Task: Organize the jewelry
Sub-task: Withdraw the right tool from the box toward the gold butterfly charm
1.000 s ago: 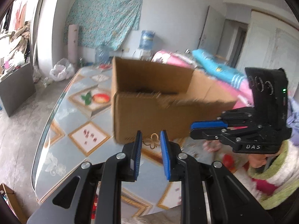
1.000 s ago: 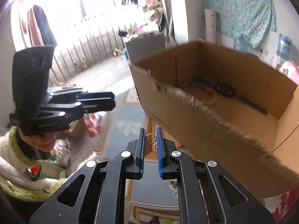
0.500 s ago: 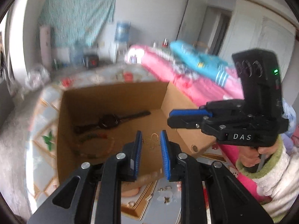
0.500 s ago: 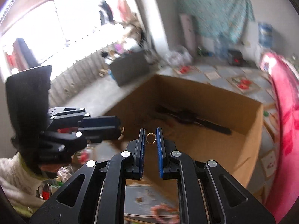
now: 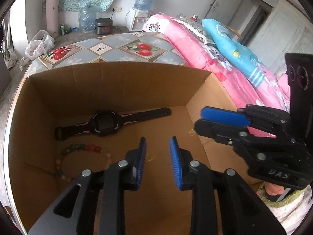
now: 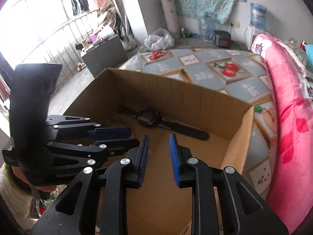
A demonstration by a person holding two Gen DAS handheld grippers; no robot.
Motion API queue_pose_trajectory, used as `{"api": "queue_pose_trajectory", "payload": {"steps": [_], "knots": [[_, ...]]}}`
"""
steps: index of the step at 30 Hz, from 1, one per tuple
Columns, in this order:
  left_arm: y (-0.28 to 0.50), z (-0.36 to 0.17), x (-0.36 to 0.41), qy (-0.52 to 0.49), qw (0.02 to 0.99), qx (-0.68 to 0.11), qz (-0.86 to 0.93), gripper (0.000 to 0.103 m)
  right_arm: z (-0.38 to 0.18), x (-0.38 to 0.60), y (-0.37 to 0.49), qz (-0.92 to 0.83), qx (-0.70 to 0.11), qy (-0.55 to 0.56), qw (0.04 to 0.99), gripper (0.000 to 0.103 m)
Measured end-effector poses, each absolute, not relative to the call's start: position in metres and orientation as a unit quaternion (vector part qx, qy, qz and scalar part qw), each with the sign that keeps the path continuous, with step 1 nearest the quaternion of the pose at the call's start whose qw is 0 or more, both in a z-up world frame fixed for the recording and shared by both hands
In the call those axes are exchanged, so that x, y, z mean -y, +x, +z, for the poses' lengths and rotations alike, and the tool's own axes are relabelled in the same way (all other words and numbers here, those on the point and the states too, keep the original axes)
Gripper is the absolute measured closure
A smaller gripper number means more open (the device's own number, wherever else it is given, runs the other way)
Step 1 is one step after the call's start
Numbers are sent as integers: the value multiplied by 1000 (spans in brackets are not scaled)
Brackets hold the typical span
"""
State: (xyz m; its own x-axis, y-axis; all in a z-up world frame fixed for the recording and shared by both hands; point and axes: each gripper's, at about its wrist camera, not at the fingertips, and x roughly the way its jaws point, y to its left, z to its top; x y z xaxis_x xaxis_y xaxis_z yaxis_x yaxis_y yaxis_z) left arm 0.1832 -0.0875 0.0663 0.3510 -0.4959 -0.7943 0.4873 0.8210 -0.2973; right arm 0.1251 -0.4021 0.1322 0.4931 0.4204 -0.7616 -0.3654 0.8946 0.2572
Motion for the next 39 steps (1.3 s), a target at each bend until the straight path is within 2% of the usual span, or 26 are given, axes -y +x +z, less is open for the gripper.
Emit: {"api": "queue_pose_trajectory", "payload": {"steps": [16,28,34,39], "knots": [[157,94,66,-29,850,-432,-300,79,157,423,107,232,-404,72,882,81],[50,135,-3,-44,887,-311,-339,79,183,408,23,314,-319,73,891,80],[15,119,-48,-123,871,-329,-345,78,168,388,-21,362,-311,71,876,78],[3,82,-57,-139,863,-364,-321,77,123,369,-29,369,-377,104,843,77]]}}
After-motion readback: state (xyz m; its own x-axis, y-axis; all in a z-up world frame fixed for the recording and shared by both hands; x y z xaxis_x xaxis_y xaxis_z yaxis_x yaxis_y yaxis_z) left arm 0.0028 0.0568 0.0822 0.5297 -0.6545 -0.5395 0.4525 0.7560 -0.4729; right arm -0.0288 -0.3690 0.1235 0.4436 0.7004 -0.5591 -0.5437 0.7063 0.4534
